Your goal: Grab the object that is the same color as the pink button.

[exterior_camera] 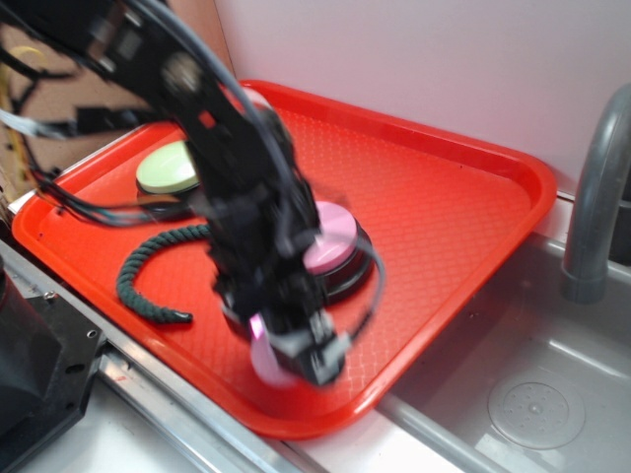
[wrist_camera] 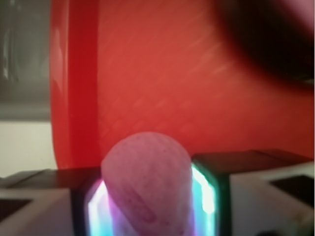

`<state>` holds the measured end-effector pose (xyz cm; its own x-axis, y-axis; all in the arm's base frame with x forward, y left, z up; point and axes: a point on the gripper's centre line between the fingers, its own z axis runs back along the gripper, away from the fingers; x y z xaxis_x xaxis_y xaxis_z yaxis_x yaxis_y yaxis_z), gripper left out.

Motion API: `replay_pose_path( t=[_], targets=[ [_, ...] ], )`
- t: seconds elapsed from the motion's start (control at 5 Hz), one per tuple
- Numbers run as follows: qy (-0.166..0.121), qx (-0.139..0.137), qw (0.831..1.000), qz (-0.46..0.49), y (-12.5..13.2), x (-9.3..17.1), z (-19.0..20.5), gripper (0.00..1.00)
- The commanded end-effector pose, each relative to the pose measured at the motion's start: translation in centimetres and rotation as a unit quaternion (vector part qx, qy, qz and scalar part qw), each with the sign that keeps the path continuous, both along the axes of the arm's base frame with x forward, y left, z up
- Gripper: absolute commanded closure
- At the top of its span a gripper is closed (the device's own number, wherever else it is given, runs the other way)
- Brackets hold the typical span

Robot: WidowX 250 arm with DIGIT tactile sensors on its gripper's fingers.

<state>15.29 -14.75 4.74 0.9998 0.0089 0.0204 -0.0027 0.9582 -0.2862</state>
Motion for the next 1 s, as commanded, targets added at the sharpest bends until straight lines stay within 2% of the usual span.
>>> replay_pose_path(
  t=[0.0, 0.2, 0.4, 0.6, 0.8],
  targets=[
    [-0.044, 0.057, 0.994, 0.078, 6.6, 0.3, 8.0, 1.0],
    [-0.032, 0.096, 0.987, 0.128, 10.7, 0.3, 10.3, 1.0],
    [-0.037, 0.156, 0.972, 0.173, 13.2, 0.1, 11.8, 1.0],
    [-0.029, 0.168, 0.961, 0.218, 16.8, 0.1, 12.7, 1.0],
    [-0.04, 0.169, 0.956, 0.237, 17.6, 0.4, 12.5, 1.0]
  ],
)
